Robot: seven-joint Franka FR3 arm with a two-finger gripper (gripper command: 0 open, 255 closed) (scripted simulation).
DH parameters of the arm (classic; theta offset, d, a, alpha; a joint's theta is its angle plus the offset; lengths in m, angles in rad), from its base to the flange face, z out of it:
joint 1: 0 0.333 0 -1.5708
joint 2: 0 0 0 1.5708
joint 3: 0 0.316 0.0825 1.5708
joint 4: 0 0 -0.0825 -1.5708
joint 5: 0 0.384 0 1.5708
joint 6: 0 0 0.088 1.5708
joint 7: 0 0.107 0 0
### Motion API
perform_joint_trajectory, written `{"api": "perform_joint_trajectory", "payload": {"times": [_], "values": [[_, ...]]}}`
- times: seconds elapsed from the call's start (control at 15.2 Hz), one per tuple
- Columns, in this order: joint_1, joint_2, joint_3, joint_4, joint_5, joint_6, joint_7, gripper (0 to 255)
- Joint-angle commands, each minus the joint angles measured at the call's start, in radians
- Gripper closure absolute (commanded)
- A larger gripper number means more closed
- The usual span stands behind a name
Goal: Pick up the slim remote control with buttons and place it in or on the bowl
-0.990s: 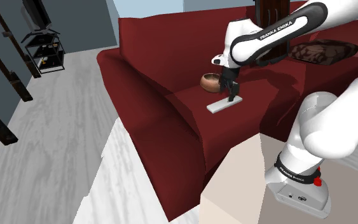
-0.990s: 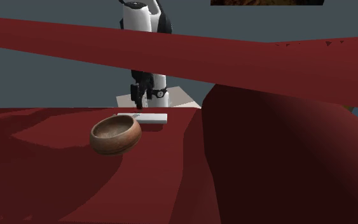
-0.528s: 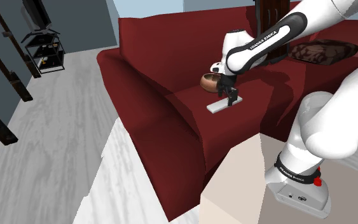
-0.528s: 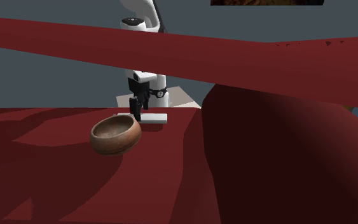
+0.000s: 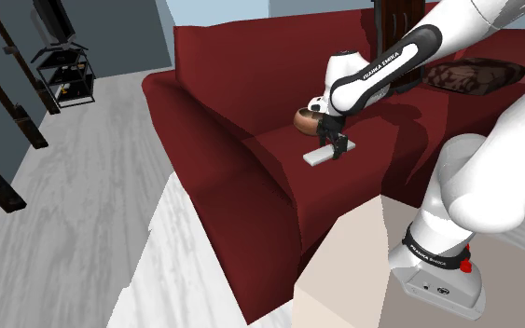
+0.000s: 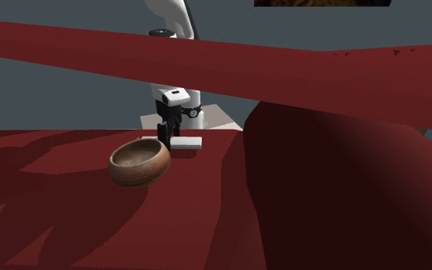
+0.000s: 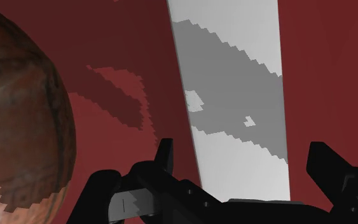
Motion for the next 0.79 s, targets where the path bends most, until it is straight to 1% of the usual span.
{"api": "perform_joint_trajectory", "payload": {"times": [0.0, 0.07, 0.13, 0.73], "values": [[0.0, 0.0, 0.0, 0.0, 0.0, 0.001, 0.0, 0], [0.0, 0.0, 0.0, 0.0, 0.0, 0.0, 0.0, 0], [0.0, 0.0, 0.0, 0.0, 0.0, 0.0, 0.0, 255], [0.0, 0.0, 0.0, 0.0, 0.0, 0.001, 0.0, 255]]}}
